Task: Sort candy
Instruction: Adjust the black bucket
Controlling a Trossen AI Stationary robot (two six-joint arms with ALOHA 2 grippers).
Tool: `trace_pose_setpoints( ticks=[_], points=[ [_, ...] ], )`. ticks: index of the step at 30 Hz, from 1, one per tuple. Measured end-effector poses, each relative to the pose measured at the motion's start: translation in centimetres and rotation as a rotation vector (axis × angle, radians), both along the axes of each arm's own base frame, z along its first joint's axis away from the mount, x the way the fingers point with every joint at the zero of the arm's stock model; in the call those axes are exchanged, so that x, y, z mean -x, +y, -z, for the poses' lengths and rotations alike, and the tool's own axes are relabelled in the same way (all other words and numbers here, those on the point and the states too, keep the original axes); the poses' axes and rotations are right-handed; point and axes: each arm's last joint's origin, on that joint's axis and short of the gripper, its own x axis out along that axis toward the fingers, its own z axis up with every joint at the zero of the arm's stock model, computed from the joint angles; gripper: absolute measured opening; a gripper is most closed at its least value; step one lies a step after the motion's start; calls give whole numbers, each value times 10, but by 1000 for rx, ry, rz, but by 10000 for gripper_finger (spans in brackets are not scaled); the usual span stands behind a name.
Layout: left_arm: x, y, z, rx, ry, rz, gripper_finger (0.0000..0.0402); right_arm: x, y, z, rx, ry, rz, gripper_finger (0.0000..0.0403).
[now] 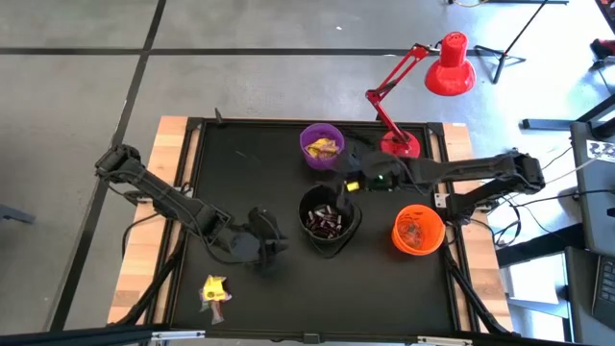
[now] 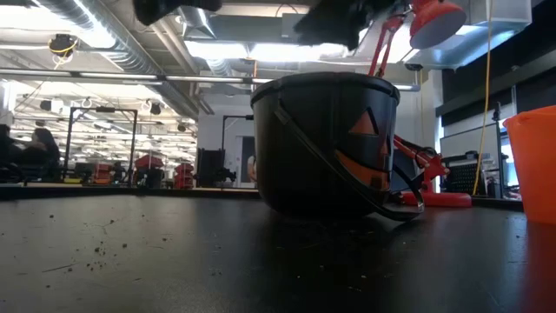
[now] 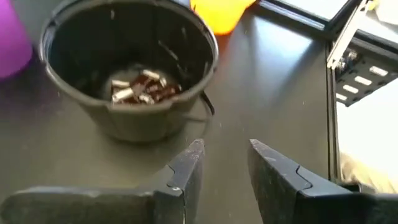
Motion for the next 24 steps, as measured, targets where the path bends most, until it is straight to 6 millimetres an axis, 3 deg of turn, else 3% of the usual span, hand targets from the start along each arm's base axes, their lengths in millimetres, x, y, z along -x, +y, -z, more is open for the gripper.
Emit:
trace_pose_setpoints(
  ticks=[7,13,20,24],
  points=[
    [14,-16,6,73,79,23,117,19,31,-13,55,17,-47,166],
    [21,-22,7,43,77,-18,117,38,29,3,84,258,14,166],
    [18,-16,7,-3,50,-75,117,45,-3,29,51,406,141,166],
    [16,-12,7,-5,53,-88,117,45,-32,48,7,383,220,166]
  ],
)
